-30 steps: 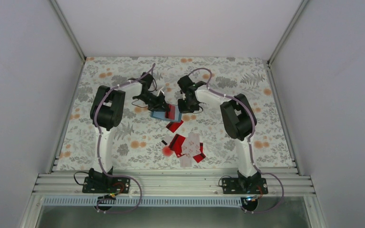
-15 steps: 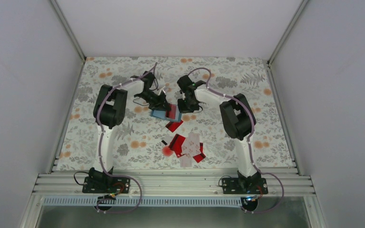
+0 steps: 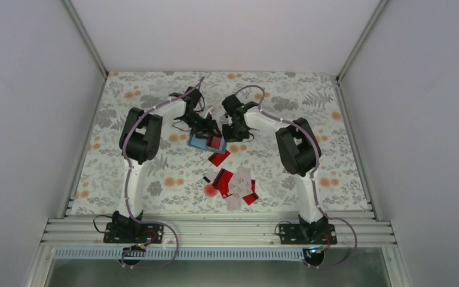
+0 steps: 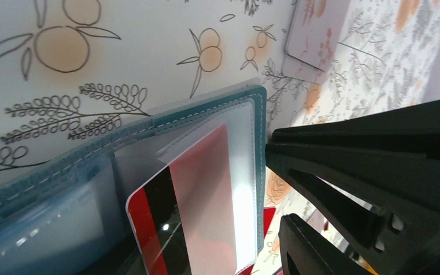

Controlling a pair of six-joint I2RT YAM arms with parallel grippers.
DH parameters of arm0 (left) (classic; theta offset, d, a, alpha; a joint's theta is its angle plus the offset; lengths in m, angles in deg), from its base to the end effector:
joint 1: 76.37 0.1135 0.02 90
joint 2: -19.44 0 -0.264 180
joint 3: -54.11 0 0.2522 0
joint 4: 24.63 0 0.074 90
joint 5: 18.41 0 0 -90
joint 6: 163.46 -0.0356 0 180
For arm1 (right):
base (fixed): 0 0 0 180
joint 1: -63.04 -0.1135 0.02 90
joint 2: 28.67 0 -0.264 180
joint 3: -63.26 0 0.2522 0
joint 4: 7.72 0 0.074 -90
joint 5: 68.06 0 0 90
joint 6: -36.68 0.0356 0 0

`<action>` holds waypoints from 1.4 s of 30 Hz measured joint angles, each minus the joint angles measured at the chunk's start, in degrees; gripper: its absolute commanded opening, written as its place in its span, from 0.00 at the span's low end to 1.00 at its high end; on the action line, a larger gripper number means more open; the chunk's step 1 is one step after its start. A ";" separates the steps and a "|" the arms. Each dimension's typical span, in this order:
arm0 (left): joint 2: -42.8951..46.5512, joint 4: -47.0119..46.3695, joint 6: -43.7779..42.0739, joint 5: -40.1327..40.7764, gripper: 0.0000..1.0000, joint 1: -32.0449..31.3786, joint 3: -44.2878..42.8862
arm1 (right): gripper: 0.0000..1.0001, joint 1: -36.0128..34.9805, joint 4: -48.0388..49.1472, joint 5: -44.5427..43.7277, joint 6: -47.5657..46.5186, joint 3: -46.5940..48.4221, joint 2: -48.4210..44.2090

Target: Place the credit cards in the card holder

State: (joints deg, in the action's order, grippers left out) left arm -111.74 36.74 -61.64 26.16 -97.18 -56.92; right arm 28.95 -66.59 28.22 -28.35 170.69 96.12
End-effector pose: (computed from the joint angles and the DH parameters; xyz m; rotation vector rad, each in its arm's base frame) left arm 0.4071 -0.1819 0.1274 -0.3076 -2.7984 1.1891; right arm 0.3600 0.2484 0.1488 -0.2557 2.9587 0.3185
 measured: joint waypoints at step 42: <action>11.37 2.25 7.72 31.28 1.00 -5.95 4.09 | 0.14 -0.24 7.45 6.34 1.53 -4.44 -4.92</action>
State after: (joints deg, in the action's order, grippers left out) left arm -100.37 38.99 -53.93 57.44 -103.13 -52.83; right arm 28.71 -59.13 34.56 -26.82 166.25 91.20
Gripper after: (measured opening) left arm 0.999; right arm 0.136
